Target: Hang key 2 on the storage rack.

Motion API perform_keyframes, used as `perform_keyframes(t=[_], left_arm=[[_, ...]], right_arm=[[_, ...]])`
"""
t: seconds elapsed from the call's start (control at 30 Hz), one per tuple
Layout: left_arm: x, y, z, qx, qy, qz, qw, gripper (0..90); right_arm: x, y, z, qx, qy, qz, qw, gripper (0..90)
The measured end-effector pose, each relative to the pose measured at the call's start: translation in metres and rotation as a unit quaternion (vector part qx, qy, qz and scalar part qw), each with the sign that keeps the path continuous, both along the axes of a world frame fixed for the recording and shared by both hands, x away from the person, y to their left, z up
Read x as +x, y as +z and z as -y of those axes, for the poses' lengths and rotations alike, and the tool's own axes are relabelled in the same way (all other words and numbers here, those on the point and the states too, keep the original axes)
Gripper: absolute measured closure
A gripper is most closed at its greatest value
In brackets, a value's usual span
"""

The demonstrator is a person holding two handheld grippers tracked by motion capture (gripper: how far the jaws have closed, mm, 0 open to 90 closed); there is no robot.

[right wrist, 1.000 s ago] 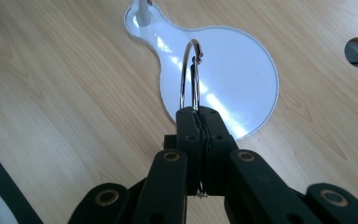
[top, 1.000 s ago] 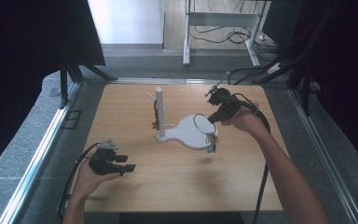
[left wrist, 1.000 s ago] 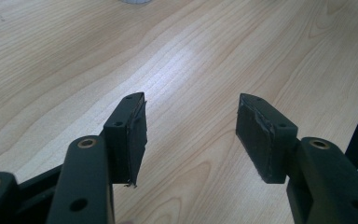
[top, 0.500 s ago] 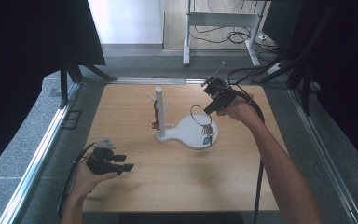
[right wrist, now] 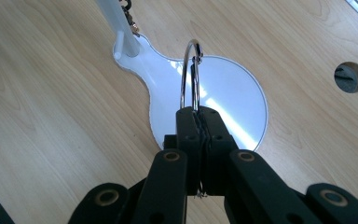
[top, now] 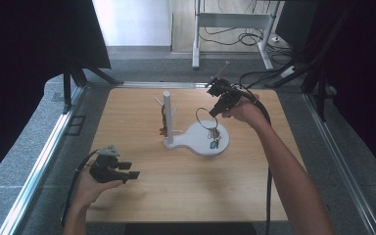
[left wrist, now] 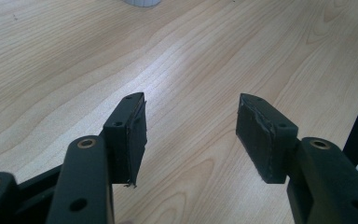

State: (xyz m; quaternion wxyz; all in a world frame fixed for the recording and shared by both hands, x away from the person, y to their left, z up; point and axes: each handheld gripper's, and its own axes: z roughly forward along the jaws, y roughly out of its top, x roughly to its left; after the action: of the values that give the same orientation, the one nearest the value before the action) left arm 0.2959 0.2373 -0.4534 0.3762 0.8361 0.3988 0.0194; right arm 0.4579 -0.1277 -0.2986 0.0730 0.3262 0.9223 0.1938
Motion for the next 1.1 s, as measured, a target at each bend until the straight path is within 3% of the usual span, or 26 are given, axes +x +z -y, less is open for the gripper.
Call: perform_keyframes(t=[1.1], left_arm=[[0.0,0.002,-0.01,-0.014,0.004,0.001,0.9999,43.7]], right_arm=[[0.04,-0.005,-0.035,-0.004,-0.006,-0.001,1.0,87.8]])
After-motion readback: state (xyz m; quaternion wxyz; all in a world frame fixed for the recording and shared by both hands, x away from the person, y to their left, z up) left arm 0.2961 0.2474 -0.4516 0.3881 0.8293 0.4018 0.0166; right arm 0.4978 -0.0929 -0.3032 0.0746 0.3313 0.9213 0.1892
